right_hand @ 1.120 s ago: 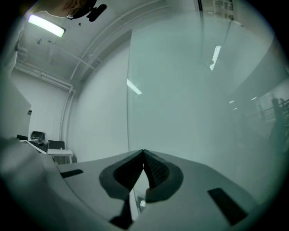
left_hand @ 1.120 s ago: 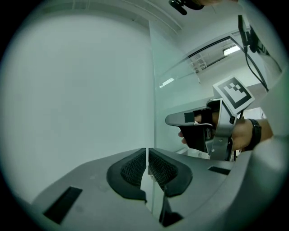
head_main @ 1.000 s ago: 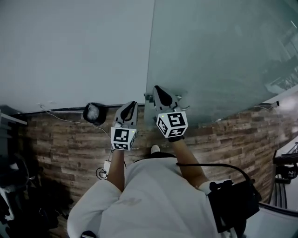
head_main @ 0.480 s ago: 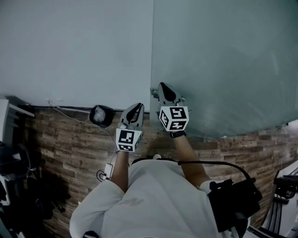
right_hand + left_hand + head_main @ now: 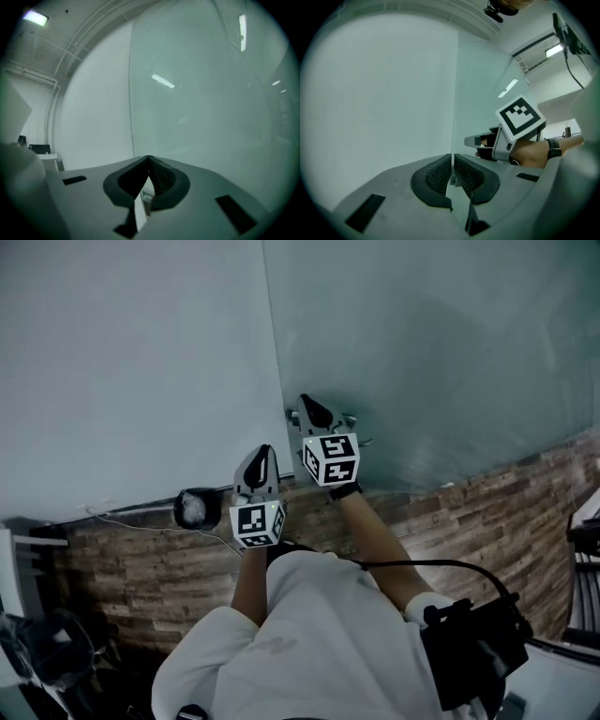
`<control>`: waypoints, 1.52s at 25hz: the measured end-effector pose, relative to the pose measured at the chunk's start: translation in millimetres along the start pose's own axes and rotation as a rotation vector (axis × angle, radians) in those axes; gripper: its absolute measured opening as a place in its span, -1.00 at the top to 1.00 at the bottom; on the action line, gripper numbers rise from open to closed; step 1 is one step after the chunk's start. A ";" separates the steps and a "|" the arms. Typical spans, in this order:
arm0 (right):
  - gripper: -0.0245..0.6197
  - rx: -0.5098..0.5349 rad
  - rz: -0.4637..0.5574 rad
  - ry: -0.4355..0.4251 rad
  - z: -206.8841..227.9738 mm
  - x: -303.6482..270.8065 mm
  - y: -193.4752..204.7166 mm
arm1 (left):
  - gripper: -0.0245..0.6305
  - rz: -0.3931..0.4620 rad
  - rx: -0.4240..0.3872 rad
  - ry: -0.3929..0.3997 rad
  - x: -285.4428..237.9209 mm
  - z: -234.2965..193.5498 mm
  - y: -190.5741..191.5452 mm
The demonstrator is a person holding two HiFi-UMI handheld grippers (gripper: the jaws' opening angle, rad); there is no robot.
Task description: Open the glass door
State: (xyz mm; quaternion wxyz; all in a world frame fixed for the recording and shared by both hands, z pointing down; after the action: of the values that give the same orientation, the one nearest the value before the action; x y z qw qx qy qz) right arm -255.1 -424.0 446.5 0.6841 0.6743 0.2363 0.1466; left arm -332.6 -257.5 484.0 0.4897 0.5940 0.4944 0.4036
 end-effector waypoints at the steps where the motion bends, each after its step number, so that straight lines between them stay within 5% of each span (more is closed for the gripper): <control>1: 0.91 0.005 0.000 0.025 -1.0 -3.5 0.1 | 0.86 0.005 0.020 0.024 -8.2 -7.8 -1.3; 5: 0.92 -0.089 0.001 0.145 -26.0 4.6 4.8 | 0.87 -0.011 -0.036 0.197 -21.8 -33.8 -28.2; 11: 0.91 -0.183 0.033 0.350 -25.4 28.9 -6.1 | 0.87 -0.085 -0.103 0.697 -50.8 -22.3 -56.7; 17: 0.91 -0.178 0.048 0.877 -24.3 209.4 13.2 | 0.90 -0.159 -0.086 1.134 -38.3 100.6 -21.9; 21: 0.92 -0.136 0.054 1.244 -62.1 339.9 0.3 | 0.91 -0.183 -0.053 1.373 14.9 197.3 -22.4; 28: 0.91 -0.080 0.042 1.543 -134.2 490.3 -7.7 | 0.91 -0.196 -0.051 1.538 133.0 312.7 -23.1; 34: 0.91 -0.071 0.085 1.561 -175.3 588.2 -12.0 | 0.90 -0.168 -0.053 1.602 229.7 368.0 -35.1; 38: 0.91 -0.052 0.085 1.583 -200.6 610.5 -0.9 | 0.90 -0.150 -0.050 1.593 262.5 361.3 -25.7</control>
State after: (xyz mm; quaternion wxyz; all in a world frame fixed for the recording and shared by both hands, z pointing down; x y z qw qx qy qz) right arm 156.4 64.0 373.2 0.3222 0.3620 0.6230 0.6140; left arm 59.3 -64.8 387.2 0.0286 0.0813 0.7249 0.6834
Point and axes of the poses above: the fingertips, and each gripper's own axes: x backward along the fingers, z to its right, y out of its underside, the point moved 9 cm from there along x, backward along the fingers, and after that the axes turned 6 degrees about x, right-handed, at the moved point
